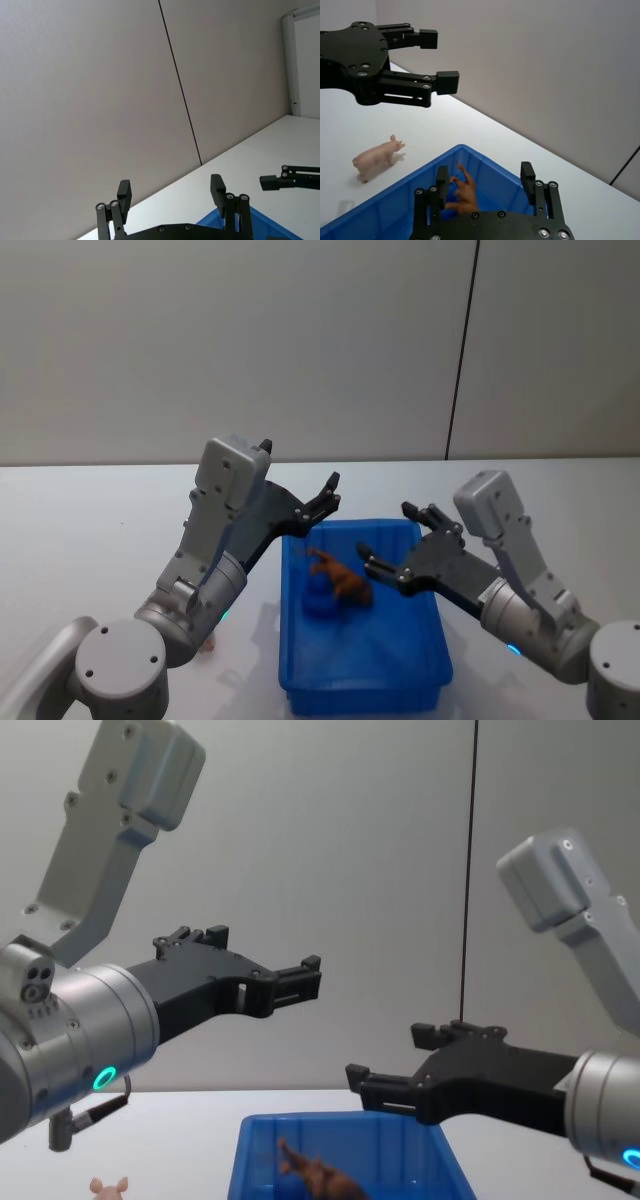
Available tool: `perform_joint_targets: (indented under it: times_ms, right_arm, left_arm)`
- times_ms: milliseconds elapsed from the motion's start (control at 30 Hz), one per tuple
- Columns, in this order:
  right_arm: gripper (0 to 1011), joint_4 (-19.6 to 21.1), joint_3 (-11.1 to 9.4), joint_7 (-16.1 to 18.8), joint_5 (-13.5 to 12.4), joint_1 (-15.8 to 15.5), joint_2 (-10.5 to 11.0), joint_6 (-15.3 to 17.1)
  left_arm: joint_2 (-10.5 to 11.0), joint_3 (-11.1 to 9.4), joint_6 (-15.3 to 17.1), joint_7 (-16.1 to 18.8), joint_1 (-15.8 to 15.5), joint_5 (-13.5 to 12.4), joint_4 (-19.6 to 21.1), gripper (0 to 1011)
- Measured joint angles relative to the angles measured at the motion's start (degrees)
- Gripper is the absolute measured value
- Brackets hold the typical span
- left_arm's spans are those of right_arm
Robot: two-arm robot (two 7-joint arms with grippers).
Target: Pick up the two dolls from the table and place them into the box.
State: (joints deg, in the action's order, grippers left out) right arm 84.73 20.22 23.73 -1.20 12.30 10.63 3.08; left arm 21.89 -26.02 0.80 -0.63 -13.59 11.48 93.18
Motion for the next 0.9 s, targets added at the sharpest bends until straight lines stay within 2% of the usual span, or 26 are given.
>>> perform_joint_targets:
  times_ms: [67,200,900]
  right_arm:
    - [879,-0.1,-0.1,-0.2,-0.1,0.0,0.1,-0.2]
    - [1001,-0.1,-1.0,-0.5,-0.7,0.0,1.0,-0.8]
    - [1001,0.1,-6.1,0.0,-3.9,-3.9,7.9,-4.2]
  left_arm:
    - [0.0,0.0,0.0,0.0,0.0,0.0,0.0,1001]
    - [0.0,0.0,0.0,0.0,0.0,0.0,0.0,1001]
    - [0.0,0.0,0.0,0.0,0.0,0.0,0.0,1001]
